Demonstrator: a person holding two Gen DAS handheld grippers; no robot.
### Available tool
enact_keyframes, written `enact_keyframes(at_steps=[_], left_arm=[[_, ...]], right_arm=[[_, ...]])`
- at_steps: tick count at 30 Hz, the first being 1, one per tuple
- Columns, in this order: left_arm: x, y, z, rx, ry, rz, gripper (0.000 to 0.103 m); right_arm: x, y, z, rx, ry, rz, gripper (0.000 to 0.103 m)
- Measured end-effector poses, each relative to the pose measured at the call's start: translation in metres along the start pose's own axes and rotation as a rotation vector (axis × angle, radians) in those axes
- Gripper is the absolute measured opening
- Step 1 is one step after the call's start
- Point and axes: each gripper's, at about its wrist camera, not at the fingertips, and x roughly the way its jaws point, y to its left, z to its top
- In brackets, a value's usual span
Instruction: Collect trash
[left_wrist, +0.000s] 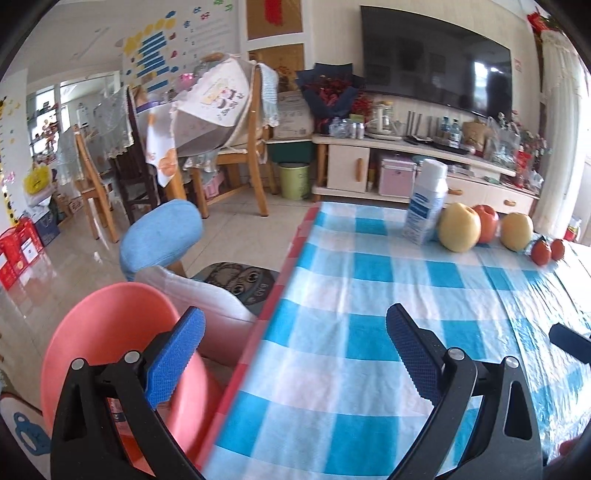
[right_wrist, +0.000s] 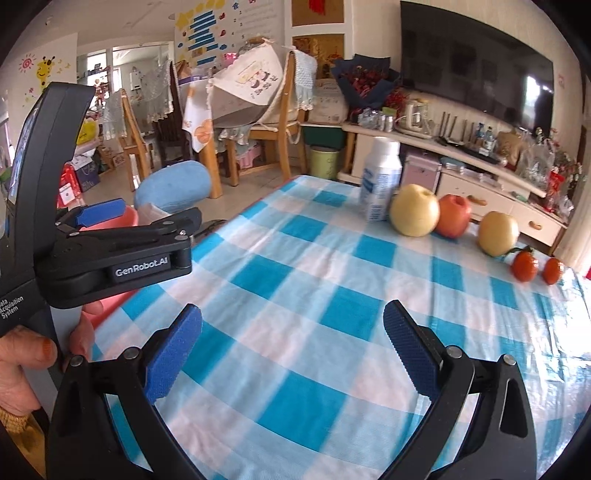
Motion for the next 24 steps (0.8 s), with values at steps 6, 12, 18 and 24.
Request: enact_keyframes(at_steps=[6, 12, 18, 24], left_arm=[[-0.005, -0.026, -0.005, 0.064, -0.005, -0.008, 0.097], [-0.013, -0.055, -0.01, 0.116, -0.009, -0.046, 0.097], [-0.022, -0.083, -0.019, 0.175, -0.012, -0.084, 0.097], [-0.034, -0.109, -0.028, 0.205, -0.011, -0.119, 0.097]], right_arm=[[-0.011, -0.026, -0.013, 0.032, 0.012, -0.037, 0.099], [-0.028, -0.052, -0.025, 0.064, 0.004, -0.079, 0.099], [-0.043, -0.082, -0.039, 0.103, -0.008, -0.118, 0.099], [-0.058, -0.112, -0.051, 0.157, -0.012, -0.149, 0.099]])
